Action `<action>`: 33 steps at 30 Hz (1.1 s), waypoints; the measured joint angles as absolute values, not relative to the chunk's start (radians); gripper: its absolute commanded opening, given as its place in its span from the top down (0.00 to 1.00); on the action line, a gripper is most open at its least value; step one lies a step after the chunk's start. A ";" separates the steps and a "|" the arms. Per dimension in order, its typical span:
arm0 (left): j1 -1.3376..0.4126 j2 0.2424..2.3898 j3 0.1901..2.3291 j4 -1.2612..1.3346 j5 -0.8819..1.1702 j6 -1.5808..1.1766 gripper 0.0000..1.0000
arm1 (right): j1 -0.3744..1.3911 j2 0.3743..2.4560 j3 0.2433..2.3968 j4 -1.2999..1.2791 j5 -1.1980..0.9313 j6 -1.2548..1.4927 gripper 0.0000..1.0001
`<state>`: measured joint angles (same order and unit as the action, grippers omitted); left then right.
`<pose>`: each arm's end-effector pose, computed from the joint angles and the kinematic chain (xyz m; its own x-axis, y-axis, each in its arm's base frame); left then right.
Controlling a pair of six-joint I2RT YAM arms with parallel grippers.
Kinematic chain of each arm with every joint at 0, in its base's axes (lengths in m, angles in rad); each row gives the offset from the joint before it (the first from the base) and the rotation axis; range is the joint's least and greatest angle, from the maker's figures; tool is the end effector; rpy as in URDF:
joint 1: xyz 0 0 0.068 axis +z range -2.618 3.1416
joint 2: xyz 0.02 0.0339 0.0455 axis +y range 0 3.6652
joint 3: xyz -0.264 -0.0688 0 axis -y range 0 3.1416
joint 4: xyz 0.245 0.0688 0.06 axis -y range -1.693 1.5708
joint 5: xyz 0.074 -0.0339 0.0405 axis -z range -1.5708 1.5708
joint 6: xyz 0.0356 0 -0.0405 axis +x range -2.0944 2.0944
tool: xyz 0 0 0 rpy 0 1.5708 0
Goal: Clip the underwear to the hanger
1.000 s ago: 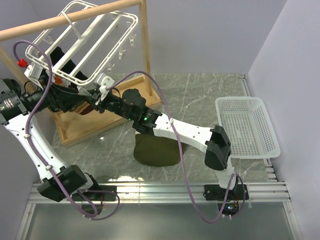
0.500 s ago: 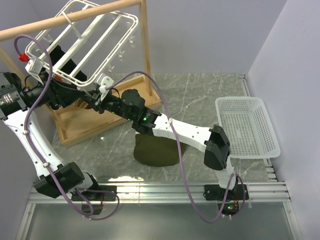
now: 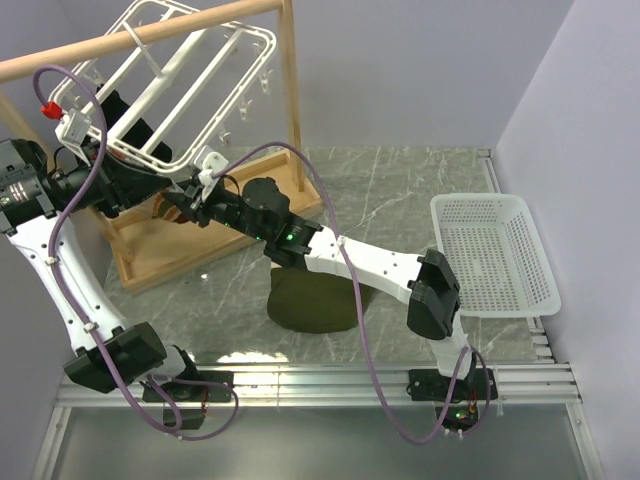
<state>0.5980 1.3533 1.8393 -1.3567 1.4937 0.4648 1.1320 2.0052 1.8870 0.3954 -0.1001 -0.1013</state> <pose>0.1862 0.0839 0.4801 -0.3465 -0.1942 -0.9177 0.7191 0.5732 -0.3928 0.2036 0.4421 0.4136 0.2109 0.2125 -0.9541 -0.9250 0.3590 -0.1245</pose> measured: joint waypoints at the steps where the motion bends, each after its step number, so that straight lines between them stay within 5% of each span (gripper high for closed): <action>1: 0.597 1.353 1.839 -1.358 1.495 0.464 0.91 | 1.132 2.006 1.887 0.394 -0.100 -0.101 0.87; 3: 0.595 1.353 1.840 -1.359 1.500 0.463 0.99 | 1.130 2.006 1.886 0.393 -0.099 -0.101 0.78; 7: 0.590 1.357 1.840 -1.361 1.502 0.466 0.99 | 1.127 2.004 1.860 0.413 -0.107 -0.104 0.54; 12: 0.592 1.373 1.840 -1.353 1.496 0.468 0.99 | 1.127 1.986 1.770 0.397 -0.144 -0.109 0.44; 28: 0.592 1.376 1.855 -1.353 1.495 0.467 0.99 | 0.993 1.527 1.207 0.126 -0.297 -0.072 0.43; 33: 0.592 1.376 1.855 -1.353 1.495 0.467 0.99 | 0.908 1.532 1.120 -0.014 -0.340 -0.122 0.39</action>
<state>0.5919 1.3762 1.8545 -1.3533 1.4952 0.4667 0.9085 1.5318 1.1198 -0.0139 -0.3397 -0.1219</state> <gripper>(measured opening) 0.088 0.597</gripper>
